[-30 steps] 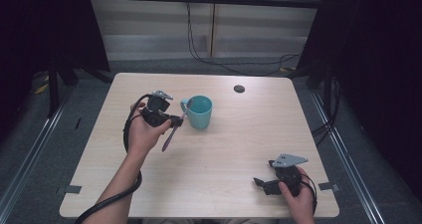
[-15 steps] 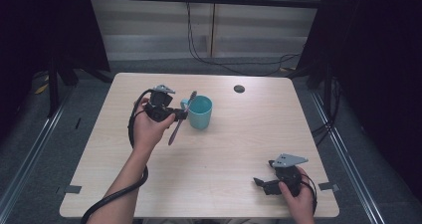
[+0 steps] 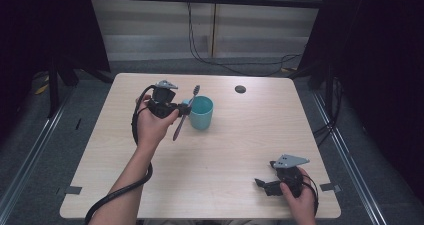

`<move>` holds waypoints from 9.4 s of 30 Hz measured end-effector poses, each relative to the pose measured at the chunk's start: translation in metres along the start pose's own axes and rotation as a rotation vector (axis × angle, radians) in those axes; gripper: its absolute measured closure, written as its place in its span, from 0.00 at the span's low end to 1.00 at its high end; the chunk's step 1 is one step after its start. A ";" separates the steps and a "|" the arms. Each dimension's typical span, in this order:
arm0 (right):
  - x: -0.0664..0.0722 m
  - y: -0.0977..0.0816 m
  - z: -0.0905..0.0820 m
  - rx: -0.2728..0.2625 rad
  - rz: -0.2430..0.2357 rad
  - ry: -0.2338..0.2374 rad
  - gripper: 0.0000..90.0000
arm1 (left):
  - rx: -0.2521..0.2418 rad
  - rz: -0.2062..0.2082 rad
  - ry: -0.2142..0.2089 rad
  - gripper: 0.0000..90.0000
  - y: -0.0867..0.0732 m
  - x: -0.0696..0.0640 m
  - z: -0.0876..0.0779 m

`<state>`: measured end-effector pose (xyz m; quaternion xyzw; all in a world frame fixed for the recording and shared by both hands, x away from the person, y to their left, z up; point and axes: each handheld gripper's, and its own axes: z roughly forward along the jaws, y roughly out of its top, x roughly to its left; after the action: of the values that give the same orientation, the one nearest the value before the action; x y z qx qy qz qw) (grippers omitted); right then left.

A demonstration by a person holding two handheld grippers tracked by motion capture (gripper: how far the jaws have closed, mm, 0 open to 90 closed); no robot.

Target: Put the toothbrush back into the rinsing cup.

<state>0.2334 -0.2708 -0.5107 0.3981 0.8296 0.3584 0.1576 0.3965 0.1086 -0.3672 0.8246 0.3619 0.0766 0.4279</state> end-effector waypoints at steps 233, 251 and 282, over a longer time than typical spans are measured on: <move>0.003 -0.001 -0.001 -0.003 -0.009 0.009 0.13 | -0.090 -0.035 0.060 0.76 0.014 0.020 0.088; 0.003 -0.001 -0.001 -0.003 -0.008 0.009 0.13 | -0.111 -0.054 0.062 0.71 0.011 0.024 0.061; 0.003 -0.001 -0.001 -0.002 -0.010 0.010 0.13 | -0.147 -0.077 0.069 0.53 -0.002 0.031 0.034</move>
<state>0.2300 -0.2694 -0.5108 0.3919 0.8321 0.3603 0.1558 0.4326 0.1077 -0.3953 0.7734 0.4014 0.1149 0.4770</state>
